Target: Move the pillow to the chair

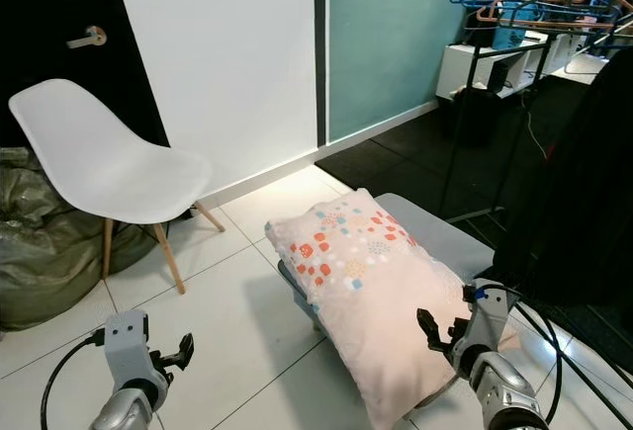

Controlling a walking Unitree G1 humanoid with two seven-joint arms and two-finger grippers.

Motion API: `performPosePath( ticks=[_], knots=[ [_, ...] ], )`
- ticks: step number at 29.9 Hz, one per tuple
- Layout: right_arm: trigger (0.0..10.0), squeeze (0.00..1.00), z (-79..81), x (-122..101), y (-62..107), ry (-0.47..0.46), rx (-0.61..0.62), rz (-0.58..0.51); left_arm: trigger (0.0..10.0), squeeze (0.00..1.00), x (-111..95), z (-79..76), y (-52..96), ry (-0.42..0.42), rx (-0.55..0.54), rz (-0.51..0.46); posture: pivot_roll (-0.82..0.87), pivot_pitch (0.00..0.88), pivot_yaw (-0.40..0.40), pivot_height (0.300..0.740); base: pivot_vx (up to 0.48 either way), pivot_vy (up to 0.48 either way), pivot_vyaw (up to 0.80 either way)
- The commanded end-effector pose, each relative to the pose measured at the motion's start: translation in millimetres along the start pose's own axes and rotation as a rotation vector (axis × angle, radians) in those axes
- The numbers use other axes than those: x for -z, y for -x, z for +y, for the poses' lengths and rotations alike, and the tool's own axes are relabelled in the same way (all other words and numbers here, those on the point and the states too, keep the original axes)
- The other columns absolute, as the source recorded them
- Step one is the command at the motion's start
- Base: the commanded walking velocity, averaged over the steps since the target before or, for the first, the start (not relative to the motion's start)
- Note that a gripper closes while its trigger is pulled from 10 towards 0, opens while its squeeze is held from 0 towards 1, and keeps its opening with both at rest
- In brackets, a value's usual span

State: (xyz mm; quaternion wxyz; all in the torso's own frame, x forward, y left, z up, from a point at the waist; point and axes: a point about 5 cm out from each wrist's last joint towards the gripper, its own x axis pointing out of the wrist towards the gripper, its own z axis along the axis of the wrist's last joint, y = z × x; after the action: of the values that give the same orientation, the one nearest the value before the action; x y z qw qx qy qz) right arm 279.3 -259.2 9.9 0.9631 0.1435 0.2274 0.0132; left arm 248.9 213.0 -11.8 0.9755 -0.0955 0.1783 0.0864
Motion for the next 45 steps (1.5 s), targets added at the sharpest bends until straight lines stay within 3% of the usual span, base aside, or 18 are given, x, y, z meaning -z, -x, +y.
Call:
performPosePath(
  ticks=[1, 7, 9, 10, 12, 13, 14, 16, 18, 21, 25, 28, 37, 45],
  knots=[
    [10.0, 0.00, 0.3, 1.9, 0.9, 0.005, -0.006, 0.000, 10.0, 0.00, 0.9, -2.3, 2.6, -0.012, 0.006, -0.006, -0.11, 0.000, -0.038, 0.739, 0.000, 0.000, 0.00],
    [10.0, 0.00, -0.9, 3.5, 3.0, -0.003, -0.016, -0.005, 10.0, 0.00, -13.6, -9.4, 7.6, -0.061, -0.020, -0.107, -0.11, 0.000, -0.043, 0.739, 0.000, 0.000, 0.00],
    [10.0, 0.00, -2.2, 5.2, 4.3, -0.004, -0.017, -0.002, 10.0, 0.00, -23.2, 1.2, 5.7, -0.041, -0.071, -0.141, -0.10, 0.000, -0.044, 0.739, 0.000, 0.000, 0.00],
    [10.0, 0.00, -2.9, 6.2, 5.1, -0.004, -0.018, 0.002, 10.0, 0.00, -31.3, 15.2, 7.4, -0.030, -0.113, -0.167, -0.10, 0.000, -0.043, 0.739, 0.000, 0.000, 0.00],
    [10.0, 0.00, -2.9, 6.2, 5.1, -0.004, -0.018, 0.002, 10.0, 0.00, -31.3, 15.2, 7.4, -0.030, -0.113, -0.167, -0.10, 0.000, -0.043, 0.739, 0.000, 0.000, 0.00],
    [10.0, 0.00, -3.4, 7.0, 5.6, -0.005, -0.019, 0.004, 10.0, 0.00, -36.9, 24.9, 9.3, -0.026, -0.141, -0.185, -0.10, 0.000, -0.042, 0.739, 0.000, 0.000, 0.00],
    [10.0, 0.00, -3.4, 7.0, 5.6, -0.005, -0.019, 0.004, 10.0, 0.00, -36.9, 24.9, 9.3, -0.026, -0.141, -0.185, -0.10, 0.000, -0.042, 0.739, 0.000, 0.000, 0.00],
    [10.0, 0.00, -4.6, 8.8, 7.1, -0.010, -0.019, 0.004, 10.0, 0.00, -47.6, 47.9, 12.5, -0.049, -0.180, -0.197, -0.10, 0.000, -0.027, 0.739, 0.000, 0.000, 0.00],
    [10.0, 0.00, -5.0, 9.4, 7.7, -0.011, -0.019, 0.003, 10.0, 0.00, -49.8, 53.1, 13.5, -0.055, -0.187, -0.194, -0.10, 0.000, -0.027, 0.739, 0.000, 0.000, 0.00],
    [10.0, 0.00, -6.6, 10.6, 9.2, -0.015, -0.015, 0.001, 10.0, 0.00, -45.2, 49.5, 14.5, -0.059, -0.173, -0.172, -0.10, 0.000, -0.024, 0.739, 0.000, 0.000, 0.00],
    [10.0, 0.00, -10.2, 12.4, 12.8, -0.021, -0.012, 0.000, 10.0, 0.00, -26.5, 23.0, 13.3, -0.054, -0.127, -0.103, -0.10, 0.000, -0.032, 0.739, 0.000, 0.000, 0.00],
    [10.0, 0.00, -10.9, 12.8, 13.7, -0.019, -0.016, 0.004, 10.0, 0.00, -25.0, 17.5, 12.8, -0.032, -0.119, -0.100, -0.10, 0.000, -0.032, 0.739, 0.000, 0.000, 0.00],
    [10.0, 0.00, -12.9, 9.0, 13.5, -0.030, 0.009, -0.020, 10.0, 0.00, -26.5, 7.9, 6.0, -0.039, -0.083, -0.087, -0.12, 0.000, 0.001, 0.739, 0.000, 0.000, 0.00],
    [10.0, 0.00, -10.3, 5.7, 11.3, -0.030, 0.010, -0.036, 10.0, 0.00, -31.5, 15.8, 3.0, -0.053, -0.159, -0.115, -0.12, 0.000, 0.012, 0.739, 0.000, 0.000, 0.00]
  ],
)
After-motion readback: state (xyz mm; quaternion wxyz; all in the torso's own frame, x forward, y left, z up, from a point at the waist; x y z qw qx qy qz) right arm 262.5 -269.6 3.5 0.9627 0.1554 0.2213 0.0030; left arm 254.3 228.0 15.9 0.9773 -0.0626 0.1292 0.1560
